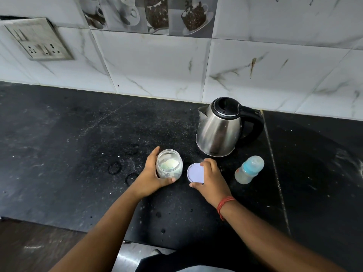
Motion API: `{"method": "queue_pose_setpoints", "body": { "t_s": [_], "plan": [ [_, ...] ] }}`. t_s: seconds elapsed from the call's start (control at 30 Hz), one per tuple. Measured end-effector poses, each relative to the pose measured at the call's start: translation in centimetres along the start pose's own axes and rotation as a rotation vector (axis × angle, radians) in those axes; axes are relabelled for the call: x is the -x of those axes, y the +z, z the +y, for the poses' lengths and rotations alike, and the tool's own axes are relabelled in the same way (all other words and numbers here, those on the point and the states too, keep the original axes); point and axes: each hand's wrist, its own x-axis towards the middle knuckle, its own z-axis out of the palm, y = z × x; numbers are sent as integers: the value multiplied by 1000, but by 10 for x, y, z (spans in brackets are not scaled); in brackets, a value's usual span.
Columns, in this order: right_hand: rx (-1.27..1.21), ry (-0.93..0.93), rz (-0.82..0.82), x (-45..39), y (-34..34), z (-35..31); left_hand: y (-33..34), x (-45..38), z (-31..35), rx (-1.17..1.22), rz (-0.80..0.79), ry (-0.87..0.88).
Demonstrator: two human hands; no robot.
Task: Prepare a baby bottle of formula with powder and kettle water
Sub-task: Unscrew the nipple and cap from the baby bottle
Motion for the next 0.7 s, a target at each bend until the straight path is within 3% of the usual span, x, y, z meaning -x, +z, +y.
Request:
{"method": "queue_pose_setpoints", "body": {
  "t_s": [0.2,0.33,0.43,0.53,0.7],
  "plan": [
    [-121,-100,223,8,-39,-12,-8,3,34,-26,135,179],
    [-92,-177,448,8,-79,-11,5,-3,68,-157,126,351],
    [-9,-119,528,9,-106,6,23,-12,83,-230,78,434],
    [63,-13,451,12,-124,29,44,-20,88,-264,38,459],
    [117,231,93,19,-135,58,76,-26,92,-262,-58,472]
  ]
}}
